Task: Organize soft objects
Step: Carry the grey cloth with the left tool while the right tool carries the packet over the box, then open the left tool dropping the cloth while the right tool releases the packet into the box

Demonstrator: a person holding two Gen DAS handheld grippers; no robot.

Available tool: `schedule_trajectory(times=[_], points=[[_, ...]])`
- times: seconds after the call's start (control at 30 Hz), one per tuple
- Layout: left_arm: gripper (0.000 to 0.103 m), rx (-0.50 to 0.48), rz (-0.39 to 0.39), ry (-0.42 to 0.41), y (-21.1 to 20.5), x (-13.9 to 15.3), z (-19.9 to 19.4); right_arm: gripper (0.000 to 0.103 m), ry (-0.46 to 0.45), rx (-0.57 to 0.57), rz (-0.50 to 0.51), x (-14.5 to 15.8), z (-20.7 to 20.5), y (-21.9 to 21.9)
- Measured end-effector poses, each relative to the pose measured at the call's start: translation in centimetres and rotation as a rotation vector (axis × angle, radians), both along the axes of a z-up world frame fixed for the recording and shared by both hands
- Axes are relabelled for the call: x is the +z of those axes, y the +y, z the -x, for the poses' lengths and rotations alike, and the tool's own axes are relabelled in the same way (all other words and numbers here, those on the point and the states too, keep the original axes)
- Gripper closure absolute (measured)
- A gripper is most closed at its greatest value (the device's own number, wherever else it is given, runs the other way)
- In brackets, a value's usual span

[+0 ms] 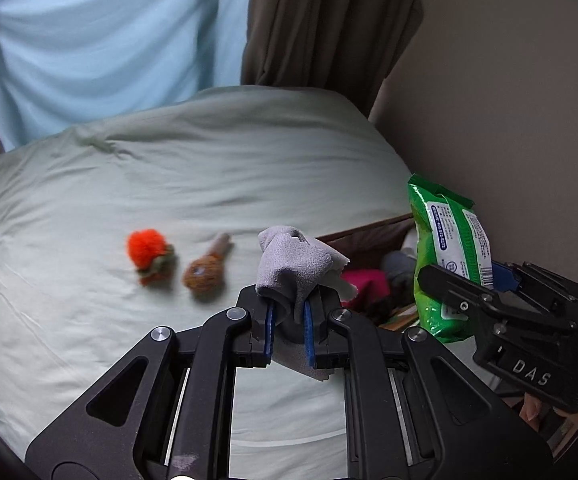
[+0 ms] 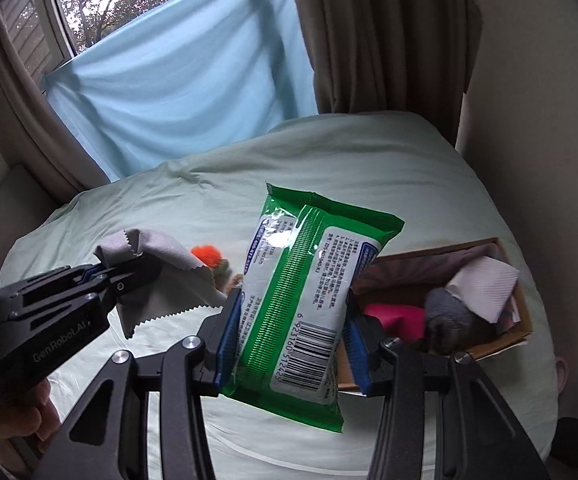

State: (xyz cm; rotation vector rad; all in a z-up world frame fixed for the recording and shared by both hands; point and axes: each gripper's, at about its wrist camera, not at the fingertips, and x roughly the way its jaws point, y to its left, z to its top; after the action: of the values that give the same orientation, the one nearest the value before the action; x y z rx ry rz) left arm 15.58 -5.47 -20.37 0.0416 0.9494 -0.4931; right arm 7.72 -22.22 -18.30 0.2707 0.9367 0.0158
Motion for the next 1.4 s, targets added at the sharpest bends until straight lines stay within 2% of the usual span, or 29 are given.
schedule_trajectory(times=[0.27,0.47,0.77,0.97,1.1,1.23,1.27,1.3,1.33,1.37,1.4], points=[[0.094,0.041,0.012,0.070,-8.1,-2.9,0.2,0.060,0.098,0.020,-0.025,-2.2,-1.5,-9.7],[0.094,0.030,-0.008,0.131,-12.3,-5.8,-0.6,0.060,0.175,0.020,-0.036,-4.9,-3.1,-14.2],[0.094,0.003,-0.063,0.229,-16.5,-11.3,-2.6,0.060,0.306,-0.018,-0.104,-9.8,-5.9,-17.3],[0.094,0.024,-0.122,0.316,-17.8,-14.4,-3.4,0.060,0.460,-0.045,-0.173,-14.0,-7.6,-18.5],[0.094,0.019,-0.164,0.342,-17.7,-15.5,-3.6,0.060,0.507,-0.044,-0.188,-15.2,-8.0,-18.6],[0.092,0.018,-0.177,0.350,-17.6,-15.3,-3.7,0.060,0.527,-0.061,-0.216,-15.7,-8.7,-18.9],[0.088,0.015,-0.179,0.352,-17.6,-15.1,-3.7,0.059,0.533,-0.065,-0.234,-15.8,-8.9,-19.1],[0.065,0.011,-0.189,0.354,-17.7,-15.0,-3.7,0.054,0.538,-0.066,-0.259,-16.0,-9.1,-19.2],[0.017,0.014,-0.208,0.356,-17.8,-15.0,-3.6,0.048,0.537,-0.072,-0.282,-16.0,-9.3,-19.5],[0.000,0.023,-0.219,0.351,-17.8,-15.0,-3.5,0.030,0.533,-0.084,-0.291,-15.9,-9.5,-19.7],[0.000,0.031,-0.216,0.334,-17.6,-14.8,-3.2,0.009,0.525,-0.090,-0.288,-15.7,-9.5,-19.8]])
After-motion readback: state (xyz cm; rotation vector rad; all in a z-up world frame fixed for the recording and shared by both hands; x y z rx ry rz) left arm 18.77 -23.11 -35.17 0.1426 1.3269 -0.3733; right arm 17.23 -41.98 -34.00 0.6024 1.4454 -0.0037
